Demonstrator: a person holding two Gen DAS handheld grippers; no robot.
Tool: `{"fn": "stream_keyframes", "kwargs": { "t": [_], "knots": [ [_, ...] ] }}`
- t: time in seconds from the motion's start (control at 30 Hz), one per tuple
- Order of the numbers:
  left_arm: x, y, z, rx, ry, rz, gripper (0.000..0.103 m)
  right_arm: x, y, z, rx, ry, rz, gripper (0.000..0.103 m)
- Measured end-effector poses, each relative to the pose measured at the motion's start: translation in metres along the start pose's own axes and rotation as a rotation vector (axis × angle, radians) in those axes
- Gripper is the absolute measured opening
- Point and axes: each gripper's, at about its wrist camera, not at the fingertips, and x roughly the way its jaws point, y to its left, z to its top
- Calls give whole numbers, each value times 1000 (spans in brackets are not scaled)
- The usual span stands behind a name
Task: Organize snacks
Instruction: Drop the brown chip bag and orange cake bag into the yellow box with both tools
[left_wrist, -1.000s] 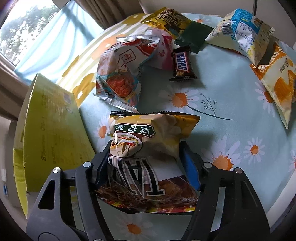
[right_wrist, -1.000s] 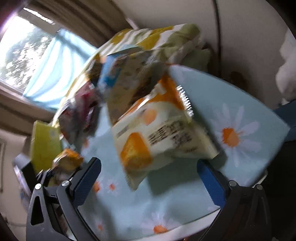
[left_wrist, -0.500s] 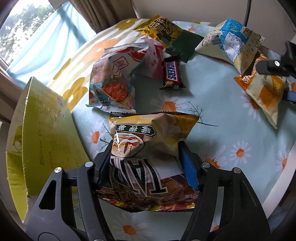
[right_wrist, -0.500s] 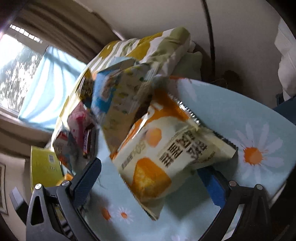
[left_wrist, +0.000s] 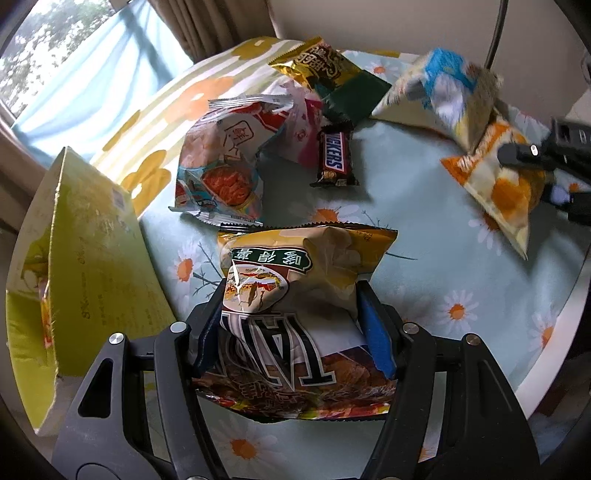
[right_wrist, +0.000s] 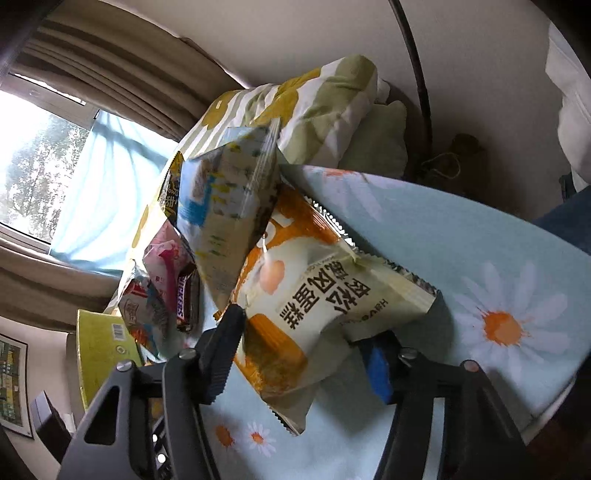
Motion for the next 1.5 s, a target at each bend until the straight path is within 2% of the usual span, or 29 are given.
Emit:
{"fn": "stream_keyframes", "kwargs": {
  "t": [0.27,0.47,0.73,0.9,1.17,1.27,1.5],
  "knots": [
    [-22,-4,-2,-68,-5,0,61,-25,-12,-17,-27,78,37,51],
    [-49,-8,0,-135,-41,13,61,-46,-3,-20,-116,110,96,51],
    [-106,0,16,-242,-152,86,61,-69,48,2,-317,122,224,51],
    [-140,21,25,-339,-222,168,61,-73,89,19,-437,146,301,51],
    [-171,84,17,-516,-256,272,61,-62,167,23,-594,215,402,51],
    [-176,122,9,-570,-256,313,61,-54,197,13,-642,243,438,51],
    [-165,210,-25,-666,-207,349,61,-29,268,-25,-715,293,493,51]
  ]
}}
